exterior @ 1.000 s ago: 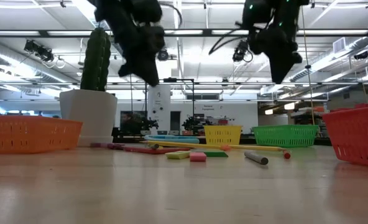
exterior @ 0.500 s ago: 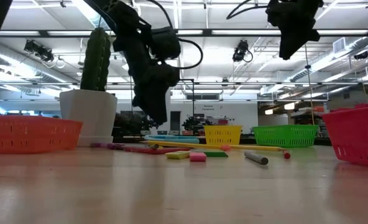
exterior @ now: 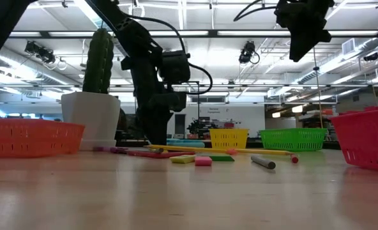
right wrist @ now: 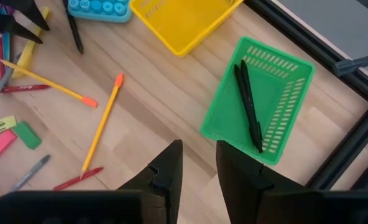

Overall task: Sort crayons/erasers/pens/pencils in bins
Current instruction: Put the black pen into the green bin

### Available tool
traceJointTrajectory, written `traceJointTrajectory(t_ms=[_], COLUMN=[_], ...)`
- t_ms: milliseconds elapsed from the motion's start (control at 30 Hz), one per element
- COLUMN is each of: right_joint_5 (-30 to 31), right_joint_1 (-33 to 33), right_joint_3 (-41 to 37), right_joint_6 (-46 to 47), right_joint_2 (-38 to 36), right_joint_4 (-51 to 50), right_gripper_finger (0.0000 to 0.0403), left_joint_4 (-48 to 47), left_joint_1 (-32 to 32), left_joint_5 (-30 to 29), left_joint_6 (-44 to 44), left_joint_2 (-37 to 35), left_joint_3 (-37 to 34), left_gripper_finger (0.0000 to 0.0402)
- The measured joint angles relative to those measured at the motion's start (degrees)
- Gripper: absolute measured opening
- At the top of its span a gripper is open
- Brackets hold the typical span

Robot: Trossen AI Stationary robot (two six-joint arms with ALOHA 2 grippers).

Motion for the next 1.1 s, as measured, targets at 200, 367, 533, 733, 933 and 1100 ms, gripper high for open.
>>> traceJointTrajectory(t_ms=[200,367,533,733,933,1100], right_joint_5=[-0.85,-0.85,-0.42,-0.24,-0.28,-0.32], right_joint_1=[0.0,0.0,-0.02,-0.02,0.02,0.02], right_joint_3=[0.0,0.0,0.0,0.0,0.0,0.0], right_joint_6=[0.72,0.52,0.11,0.0,-0.01,-0.04], right_joint_2=[0.0,0.0,0.0,0.0,0.0,0.0], right_joint_4=[-0.37,-0.69,-0.67,-0.69,-0.71,-0.78], right_gripper_finger=[0.0103,0.0103,0.0103,0.0103,0.0103,0.0103], left_joint_4=[0.09,-0.69,-0.4,-0.9,-0.59,0.56], left_joint_1=[0.0,-0.18,-0.24,2.19,5.01,7.07], left_joint_5=[-0.43,-0.56,-7.32,-13.34,-12.72,-11.3], left_joint_6=[-0.01,2.76,13.71,22.48,27.66,28.48], left_joint_2=[0.04,-1.97,-6.62,-6.87,-4.49,-3.22], left_joint_3=[0.0,0.0,0.02,0.04,0.0,-0.01], left_gripper_finger=[0.012,0.0117,0.0118,0.0124,0.0137,0.0151])
